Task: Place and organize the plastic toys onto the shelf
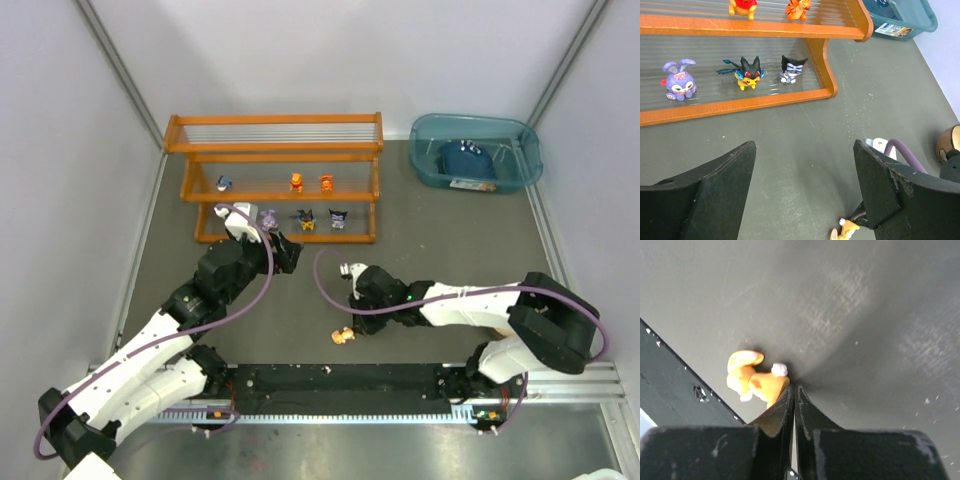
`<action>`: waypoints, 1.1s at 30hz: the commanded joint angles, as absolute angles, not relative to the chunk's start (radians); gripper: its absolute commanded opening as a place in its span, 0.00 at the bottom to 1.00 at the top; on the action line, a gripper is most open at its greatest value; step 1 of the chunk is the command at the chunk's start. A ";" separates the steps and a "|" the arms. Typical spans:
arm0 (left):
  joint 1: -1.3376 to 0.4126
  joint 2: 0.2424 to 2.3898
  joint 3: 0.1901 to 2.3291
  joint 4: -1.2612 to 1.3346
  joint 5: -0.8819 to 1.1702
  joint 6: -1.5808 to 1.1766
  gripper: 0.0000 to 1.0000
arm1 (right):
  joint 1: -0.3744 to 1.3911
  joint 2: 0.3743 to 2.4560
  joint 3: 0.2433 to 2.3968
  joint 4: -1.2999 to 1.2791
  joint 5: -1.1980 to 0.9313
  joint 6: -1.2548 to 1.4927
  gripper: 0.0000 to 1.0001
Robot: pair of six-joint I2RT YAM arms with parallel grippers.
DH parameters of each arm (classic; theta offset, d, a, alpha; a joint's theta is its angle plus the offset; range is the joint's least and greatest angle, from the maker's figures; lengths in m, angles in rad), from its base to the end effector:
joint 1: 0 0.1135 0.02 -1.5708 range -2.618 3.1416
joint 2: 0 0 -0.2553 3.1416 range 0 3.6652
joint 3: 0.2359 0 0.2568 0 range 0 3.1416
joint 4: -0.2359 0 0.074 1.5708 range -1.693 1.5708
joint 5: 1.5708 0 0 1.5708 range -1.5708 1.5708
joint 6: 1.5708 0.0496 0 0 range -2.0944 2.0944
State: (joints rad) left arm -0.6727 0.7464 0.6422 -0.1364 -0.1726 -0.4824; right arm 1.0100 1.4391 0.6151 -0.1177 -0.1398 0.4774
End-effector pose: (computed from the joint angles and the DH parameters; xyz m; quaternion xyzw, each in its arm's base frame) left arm 0.1668 -0.1220 0.2913 0.0215 0.7854 -0.2789 0.5521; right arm 0.1391 0.2345 0.1246 -0.2705 0.9095 0.2578 0.1822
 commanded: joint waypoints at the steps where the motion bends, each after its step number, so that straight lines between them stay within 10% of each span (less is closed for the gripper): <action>1: -0.670 0.733 0.635 -0.107 -0.172 -0.492 0.84 | 1.043 1.384 0.569 -0.225 -0.178 0.494 0.00; 8: -0.669 0.723 0.627 -0.115 -0.192 -0.492 0.85 | 1.046 1.204 0.535 -0.278 -0.180 0.442 0.01; 16: -0.669 0.706 0.621 -0.120 -0.215 -0.494 0.85 | 1.046 1.155 0.612 -0.273 -0.150 0.272 0.40; 33: -0.670 0.687 0.623 -0.135 -0.233 -0.488 0.85 | 1.049 1.230 0.693 -0.176 -0.224 -0.227 0.49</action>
State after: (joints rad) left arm -0.6727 0.7082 0.6270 -0.1455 -0.2108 -0.4885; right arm 1.0386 1.2449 0.6567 -0.1947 -0.2035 -0.0505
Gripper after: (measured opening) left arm 0.851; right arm 0.493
